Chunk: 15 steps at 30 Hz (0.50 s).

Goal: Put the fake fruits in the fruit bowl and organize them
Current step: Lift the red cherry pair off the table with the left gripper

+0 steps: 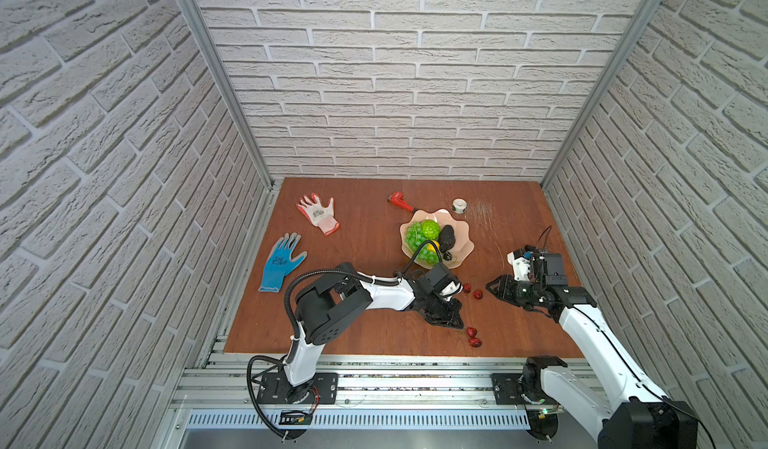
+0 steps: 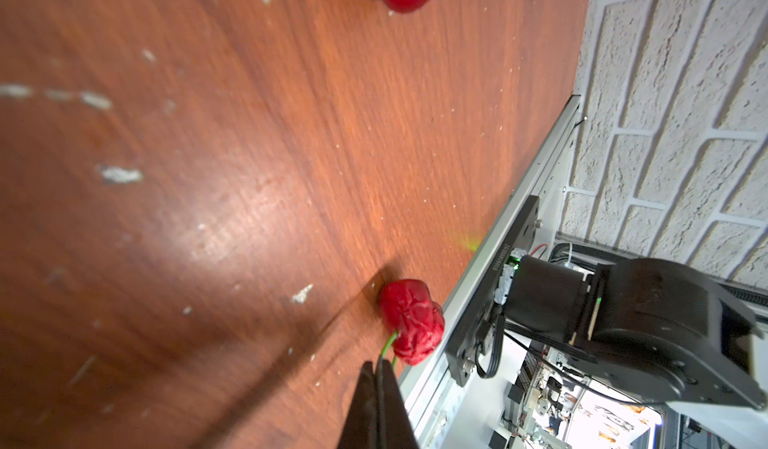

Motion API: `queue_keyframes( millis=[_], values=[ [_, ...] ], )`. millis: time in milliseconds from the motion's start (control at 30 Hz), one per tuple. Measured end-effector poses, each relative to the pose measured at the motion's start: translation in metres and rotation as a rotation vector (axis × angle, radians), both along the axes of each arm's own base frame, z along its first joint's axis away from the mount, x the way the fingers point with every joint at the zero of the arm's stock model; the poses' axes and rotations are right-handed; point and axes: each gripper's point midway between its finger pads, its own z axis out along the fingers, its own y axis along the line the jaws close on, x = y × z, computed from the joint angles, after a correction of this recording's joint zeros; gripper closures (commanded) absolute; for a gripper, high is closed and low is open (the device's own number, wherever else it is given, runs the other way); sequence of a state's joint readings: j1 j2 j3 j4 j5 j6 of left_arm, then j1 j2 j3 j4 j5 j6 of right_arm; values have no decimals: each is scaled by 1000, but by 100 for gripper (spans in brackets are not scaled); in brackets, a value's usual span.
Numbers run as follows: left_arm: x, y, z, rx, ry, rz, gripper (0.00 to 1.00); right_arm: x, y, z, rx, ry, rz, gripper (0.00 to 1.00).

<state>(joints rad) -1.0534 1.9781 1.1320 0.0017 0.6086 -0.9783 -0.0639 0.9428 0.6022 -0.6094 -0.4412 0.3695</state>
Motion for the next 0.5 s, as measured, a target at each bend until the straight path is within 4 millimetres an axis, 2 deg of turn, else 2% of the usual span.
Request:
queue_keyframes(
  millis=[133,233,500],
  values=[
    [4,1,2,4,-13,11,100,0,0,0,0,-1,0,66],
    [9,3,11,-5,-38,21,100,1,0,1,0,-7,0,66],
    [20,7,67,-53,-139,39,100,7,0,7,-1,-30,0,66]
  ],
)
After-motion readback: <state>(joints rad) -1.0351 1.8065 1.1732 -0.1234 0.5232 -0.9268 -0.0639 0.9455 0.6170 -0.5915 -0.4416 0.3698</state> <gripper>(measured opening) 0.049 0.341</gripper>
